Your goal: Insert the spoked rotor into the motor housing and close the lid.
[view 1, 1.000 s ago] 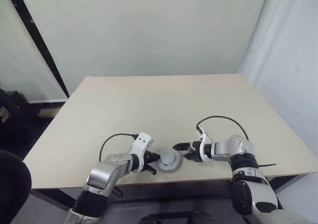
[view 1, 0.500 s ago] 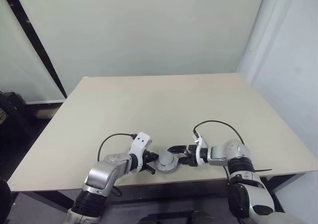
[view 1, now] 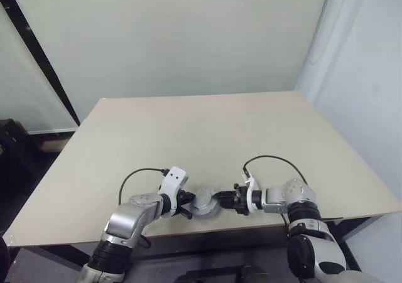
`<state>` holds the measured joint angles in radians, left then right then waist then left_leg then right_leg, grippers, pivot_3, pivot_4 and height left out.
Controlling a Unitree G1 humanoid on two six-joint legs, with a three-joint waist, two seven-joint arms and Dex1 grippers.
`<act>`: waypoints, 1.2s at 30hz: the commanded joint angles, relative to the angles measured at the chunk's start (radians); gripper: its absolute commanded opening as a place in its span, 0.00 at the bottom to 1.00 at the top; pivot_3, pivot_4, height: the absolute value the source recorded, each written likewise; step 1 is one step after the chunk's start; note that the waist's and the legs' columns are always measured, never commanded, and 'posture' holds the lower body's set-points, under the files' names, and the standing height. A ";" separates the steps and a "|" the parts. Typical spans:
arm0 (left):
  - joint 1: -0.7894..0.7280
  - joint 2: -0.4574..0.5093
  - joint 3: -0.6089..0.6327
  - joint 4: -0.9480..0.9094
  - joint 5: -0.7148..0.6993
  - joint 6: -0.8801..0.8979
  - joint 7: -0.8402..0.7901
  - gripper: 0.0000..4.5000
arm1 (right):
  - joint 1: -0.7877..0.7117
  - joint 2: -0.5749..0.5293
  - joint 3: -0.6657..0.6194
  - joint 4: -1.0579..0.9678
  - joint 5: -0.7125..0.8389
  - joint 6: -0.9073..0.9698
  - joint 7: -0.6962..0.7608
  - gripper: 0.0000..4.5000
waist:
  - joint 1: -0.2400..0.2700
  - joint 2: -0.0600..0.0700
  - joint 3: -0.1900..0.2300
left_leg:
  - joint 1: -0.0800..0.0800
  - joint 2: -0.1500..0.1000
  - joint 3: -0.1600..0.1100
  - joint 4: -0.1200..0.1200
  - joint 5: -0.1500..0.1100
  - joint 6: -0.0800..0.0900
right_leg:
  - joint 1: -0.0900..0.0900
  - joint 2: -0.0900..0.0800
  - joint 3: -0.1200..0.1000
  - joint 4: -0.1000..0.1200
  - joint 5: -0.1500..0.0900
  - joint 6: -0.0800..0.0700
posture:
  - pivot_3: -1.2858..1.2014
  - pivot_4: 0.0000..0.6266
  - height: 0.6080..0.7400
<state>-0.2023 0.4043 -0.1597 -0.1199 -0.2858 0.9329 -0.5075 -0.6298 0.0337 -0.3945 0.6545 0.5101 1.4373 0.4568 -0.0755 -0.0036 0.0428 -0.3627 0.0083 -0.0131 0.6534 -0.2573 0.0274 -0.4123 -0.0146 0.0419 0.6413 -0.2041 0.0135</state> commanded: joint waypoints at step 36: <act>0.109 -0.178 0.688 -0.098 -0.565 0.224 0.125 1.00 | 0.020 0.101 -0.162 -0.069 0.174 -0.051 -0.040 0.27 | -0.026 -0.002 0.001 | -0.015 0.001 0.000 -0.002 0.000 0.000 | -0.015 0.000 0.000 0.000 0.002 0.002 | 0.52 0.00 1.00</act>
<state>-0.0897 0.2302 0.4980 -0.1718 -0.8016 1.1522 -0.3937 -0.5787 0.1237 -0.5245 0.6185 0.6122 1.3952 0.4037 -0.1017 -0.0059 0.0437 -0.3778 0.0096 -0.0133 0.6509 -0.2571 0.0274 -0.4273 -0.0147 0.0418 0.6408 -0.2024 0.0158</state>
